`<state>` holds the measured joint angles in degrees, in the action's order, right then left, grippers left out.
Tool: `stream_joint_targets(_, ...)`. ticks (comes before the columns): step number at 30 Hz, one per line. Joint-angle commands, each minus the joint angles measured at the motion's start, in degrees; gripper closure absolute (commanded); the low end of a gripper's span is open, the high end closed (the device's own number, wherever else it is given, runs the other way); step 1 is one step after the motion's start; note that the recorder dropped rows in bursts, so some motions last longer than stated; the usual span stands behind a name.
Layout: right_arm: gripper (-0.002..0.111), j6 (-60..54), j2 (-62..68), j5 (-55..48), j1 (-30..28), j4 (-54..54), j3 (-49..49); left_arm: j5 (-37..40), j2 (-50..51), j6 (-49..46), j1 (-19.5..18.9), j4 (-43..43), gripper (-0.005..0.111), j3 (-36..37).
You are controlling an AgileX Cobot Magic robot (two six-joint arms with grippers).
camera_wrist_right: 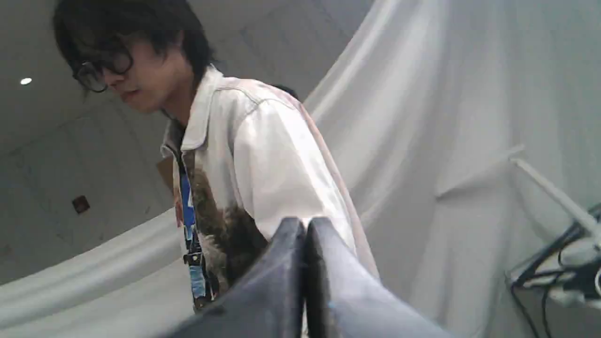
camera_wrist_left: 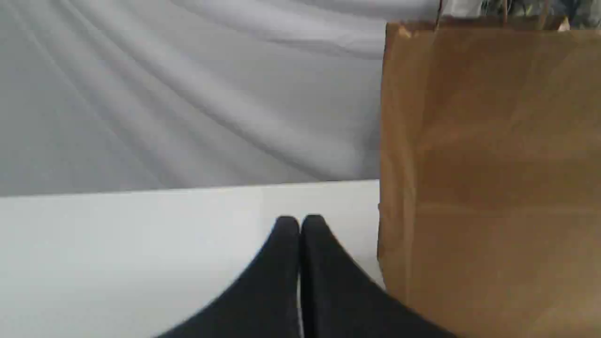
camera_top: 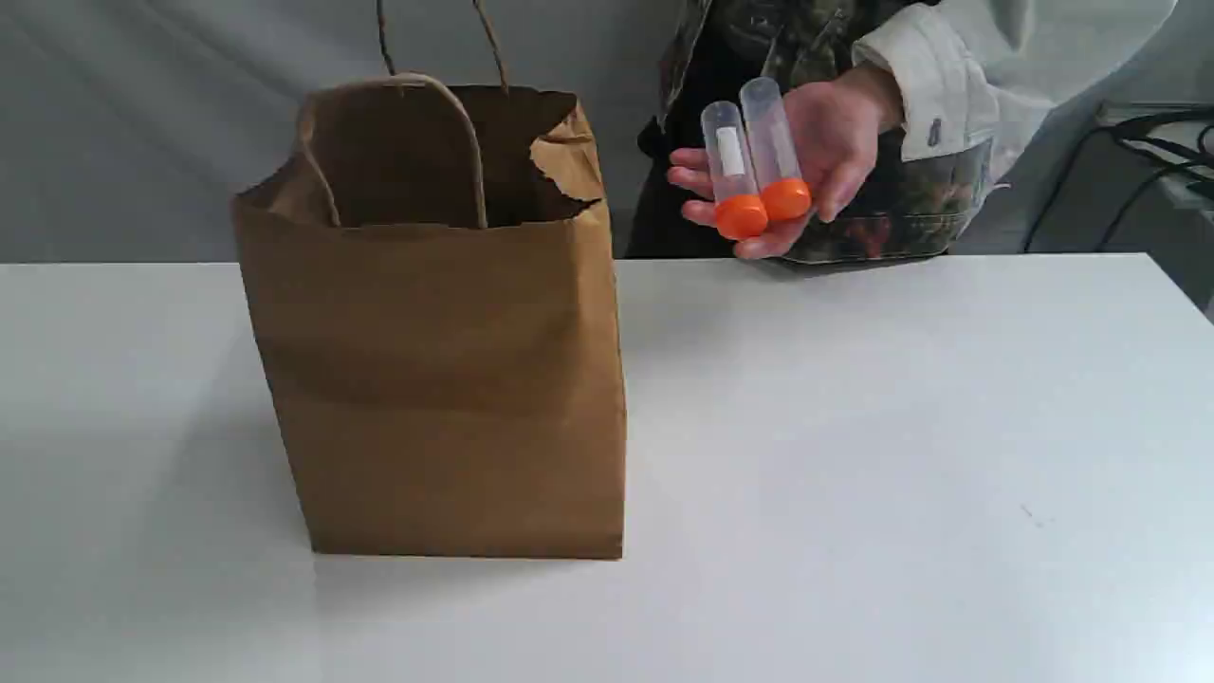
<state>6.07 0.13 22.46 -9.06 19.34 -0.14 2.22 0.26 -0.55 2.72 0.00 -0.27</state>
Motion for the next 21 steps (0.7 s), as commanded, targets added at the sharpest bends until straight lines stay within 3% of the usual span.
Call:
stream_joint_targets(1,0.108,0.4,-0.1,4.4,0.0,-13.9,-0.8,-4.6,-0.3,0.5,-0.1,-2.3,0.107,0.3)
stream_joint_targets(6,0.108,0.8,-0.1,5.4,0.0,-25.2,-6.4,-6.5,-0.3,0.5,-0.1,-4.2,0.107,0.3)
stream_joint_targets(13,0.108,6.3,-0.1,6.5,0.0,-26.9,-16.4,-14.5,-0.3,0.5,-0.1,-4.2,0.107,0.3)
stream_joint_targets(21,0.108,6.3,14.8,4.0,0.0,-31.4,-36.0,-16.8,-0.3,0.5,-0.1,-4.2,0.107,0.3)
